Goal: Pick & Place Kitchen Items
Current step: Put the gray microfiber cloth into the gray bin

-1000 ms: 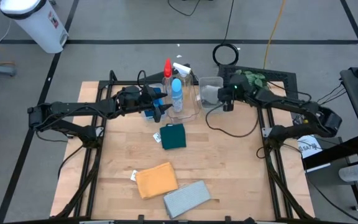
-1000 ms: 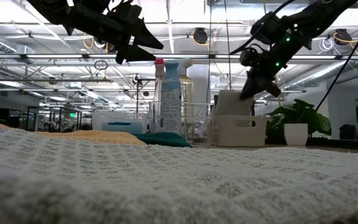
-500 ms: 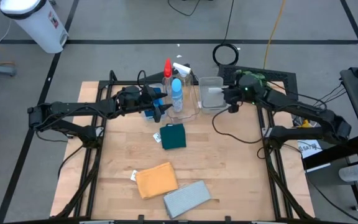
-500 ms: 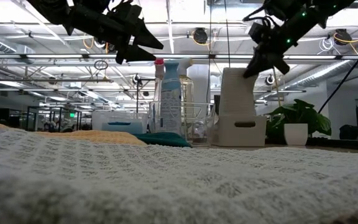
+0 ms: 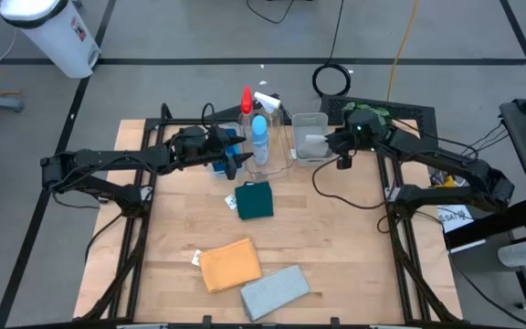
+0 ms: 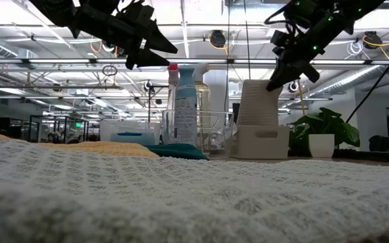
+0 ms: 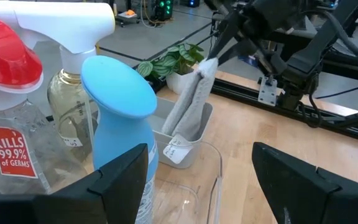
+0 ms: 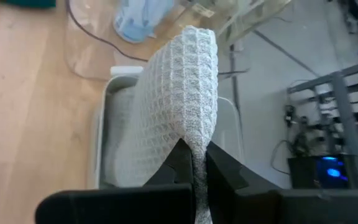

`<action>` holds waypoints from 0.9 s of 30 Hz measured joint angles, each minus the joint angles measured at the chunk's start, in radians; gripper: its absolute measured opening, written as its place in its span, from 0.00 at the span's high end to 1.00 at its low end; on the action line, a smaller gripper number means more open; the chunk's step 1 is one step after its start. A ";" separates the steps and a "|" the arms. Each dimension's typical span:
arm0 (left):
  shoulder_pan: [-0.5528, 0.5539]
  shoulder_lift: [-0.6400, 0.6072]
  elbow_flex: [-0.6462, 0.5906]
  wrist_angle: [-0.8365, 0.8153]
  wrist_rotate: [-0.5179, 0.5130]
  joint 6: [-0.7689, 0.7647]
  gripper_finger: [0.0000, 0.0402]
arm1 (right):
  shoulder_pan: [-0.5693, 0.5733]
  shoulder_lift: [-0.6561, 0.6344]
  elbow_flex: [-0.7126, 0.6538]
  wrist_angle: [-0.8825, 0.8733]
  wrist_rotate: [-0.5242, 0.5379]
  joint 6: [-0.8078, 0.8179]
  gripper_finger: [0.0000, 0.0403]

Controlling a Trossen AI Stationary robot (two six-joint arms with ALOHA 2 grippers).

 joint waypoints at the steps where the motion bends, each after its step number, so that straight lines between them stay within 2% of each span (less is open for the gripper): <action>1: 0.000 0.000 0.000 0.000 0.000 0.000 0.28 | -0.008 0.014 0.000 0.005 -0.014 0.001 1.00; 7: 0.000 0.000 0.000 0.000 0.000 0.000 0.29 | -0.052 0.117 0.000 0.059 -0.017 -0.029 1.00; 19: 0.000 0.000 0.000 0.000 0.000 0.000 0.29 | -0.121 0.302 0.000 0.304 -0.013 -0.118 1.00; 27: 0.000 0.000 0.000 0.000 0.000 0.000 0.28 | -0.131 0.407 0.001 0.439 0.061 -0.179 1.00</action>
